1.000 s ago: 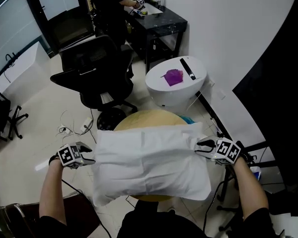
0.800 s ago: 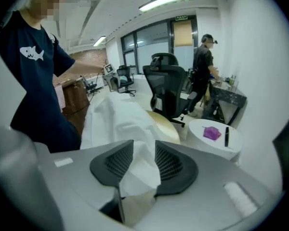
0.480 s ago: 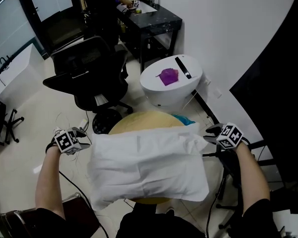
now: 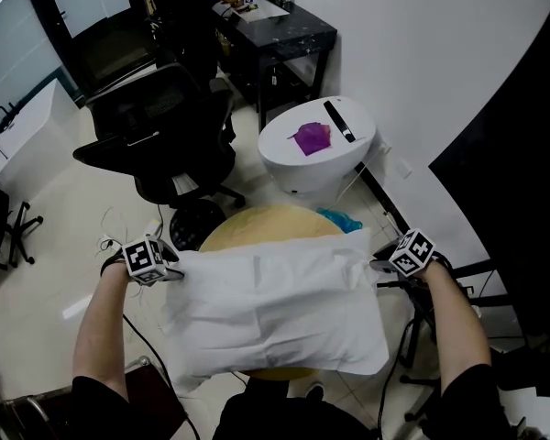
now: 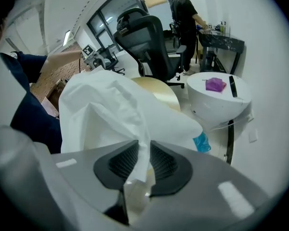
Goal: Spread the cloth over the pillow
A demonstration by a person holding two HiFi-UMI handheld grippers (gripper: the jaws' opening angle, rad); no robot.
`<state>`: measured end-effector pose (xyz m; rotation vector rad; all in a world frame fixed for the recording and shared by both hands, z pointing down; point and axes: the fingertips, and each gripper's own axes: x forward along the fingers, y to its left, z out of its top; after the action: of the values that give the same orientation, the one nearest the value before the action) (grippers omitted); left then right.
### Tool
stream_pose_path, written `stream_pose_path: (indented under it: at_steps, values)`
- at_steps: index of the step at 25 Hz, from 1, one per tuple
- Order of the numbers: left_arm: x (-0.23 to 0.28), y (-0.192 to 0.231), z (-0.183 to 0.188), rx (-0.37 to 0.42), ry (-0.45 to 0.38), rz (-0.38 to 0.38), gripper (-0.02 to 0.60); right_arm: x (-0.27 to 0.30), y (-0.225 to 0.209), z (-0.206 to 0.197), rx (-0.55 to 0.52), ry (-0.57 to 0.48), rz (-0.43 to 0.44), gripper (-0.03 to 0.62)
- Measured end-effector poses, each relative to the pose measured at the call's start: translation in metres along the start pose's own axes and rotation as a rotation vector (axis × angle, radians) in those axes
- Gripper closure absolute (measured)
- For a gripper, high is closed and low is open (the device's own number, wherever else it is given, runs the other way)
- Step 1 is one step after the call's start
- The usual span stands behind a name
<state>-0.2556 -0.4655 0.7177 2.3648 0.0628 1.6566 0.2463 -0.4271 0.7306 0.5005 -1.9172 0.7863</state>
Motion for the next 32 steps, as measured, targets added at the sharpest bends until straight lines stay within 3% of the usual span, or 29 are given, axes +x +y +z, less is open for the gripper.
stream_pose_path:
  at_steps: [2, 5, 13, 18, 26, 32]
  values:
    - [0.005, -0.005, 0.000, 0.027, 0.019, -0.016, 0.457, 0.001, 0.002, 0.001, -0.041, 0.020, -0.016, 0.585]
    - [0.011, -0.003, -0.003, 0.061, 0.036, 0.012, 0.577, -0.009, -0.003, 0.007, -0.107, 0.021, -0.072, 0.585]
    - [-0.012, 0.010, 0.001, 0.107, 0.014, 0.119, 0.581, -0.083, -0.041, 0.061, -0.220, -0.105, -0.341, 0.586]
    - [-0.045, 0.029, 0.008, 0.108, -0.021, 0.193, 0.581, -0.114, -0.056, 0.097, -0.297, -0.117, -0.441, 0.586]
    - [-0.061, 0.063, 0.013, 0.089, 0.027, 0.259, 0.581, -0.089, -0.088, 0.122, -0.302, -0.035, -0.540, 0.585]
    - [-0.014, 0.067, -0.011, -0.007, 0.120, 0.201, 0.581, -0.030, -0.101, 0.105, -0.309, 0.078, -0.560, 0.585]
